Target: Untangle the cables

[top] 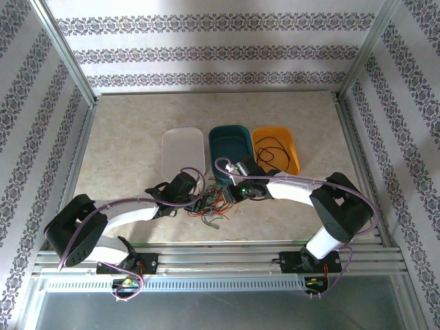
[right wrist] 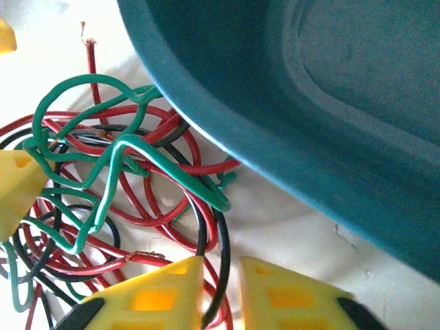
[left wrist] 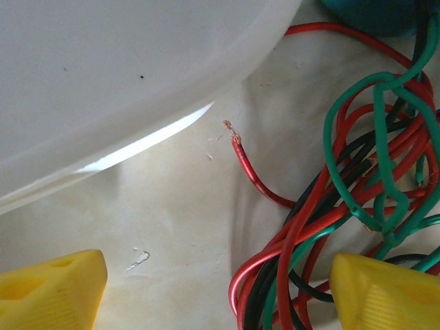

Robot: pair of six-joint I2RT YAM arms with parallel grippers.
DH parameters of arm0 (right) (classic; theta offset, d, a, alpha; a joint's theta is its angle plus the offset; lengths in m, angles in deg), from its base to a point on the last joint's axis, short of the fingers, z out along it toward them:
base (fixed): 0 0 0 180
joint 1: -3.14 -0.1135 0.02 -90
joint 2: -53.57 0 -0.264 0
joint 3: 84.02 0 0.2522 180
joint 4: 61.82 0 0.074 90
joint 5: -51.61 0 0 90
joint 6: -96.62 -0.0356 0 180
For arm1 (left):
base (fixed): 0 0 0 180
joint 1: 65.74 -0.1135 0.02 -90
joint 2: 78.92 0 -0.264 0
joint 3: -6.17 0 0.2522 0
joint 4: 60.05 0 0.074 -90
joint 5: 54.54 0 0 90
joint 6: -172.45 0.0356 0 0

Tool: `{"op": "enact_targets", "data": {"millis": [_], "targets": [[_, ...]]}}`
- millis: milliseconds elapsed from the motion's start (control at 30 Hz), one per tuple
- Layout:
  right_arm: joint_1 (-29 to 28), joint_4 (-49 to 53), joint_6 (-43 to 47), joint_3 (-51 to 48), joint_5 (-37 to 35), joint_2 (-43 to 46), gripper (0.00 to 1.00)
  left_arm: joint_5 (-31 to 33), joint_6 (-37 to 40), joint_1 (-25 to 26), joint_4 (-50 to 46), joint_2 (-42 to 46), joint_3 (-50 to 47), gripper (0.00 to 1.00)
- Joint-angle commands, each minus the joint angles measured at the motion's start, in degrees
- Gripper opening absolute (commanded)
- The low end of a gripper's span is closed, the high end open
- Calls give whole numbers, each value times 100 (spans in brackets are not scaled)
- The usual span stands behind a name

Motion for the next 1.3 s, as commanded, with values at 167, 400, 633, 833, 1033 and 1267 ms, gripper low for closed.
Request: {"op": "enact_targets", "data": {"millis": [167,400,633,833,1033,1267], "targets": [[56,5,-164,-206,-786,818,0,81,128,111,-27,-126,-13,84],[57,86,-321,-328,-1434,2268,0,256,93,120,-294,-533,243,84],[108,258,19,62,-3073,3399,0,237,93,146,-407,-842,426,84],[583,213,416,444,-4097,4353,0,245,99,164,-425,-823,395,84],[1303,118,457,772,-4277,4850,0,244,75,164,-419,-867,394,84],[1963,-35,142,952,-4129,5195,0,262,57,180,-403,-926,394,84]]}}
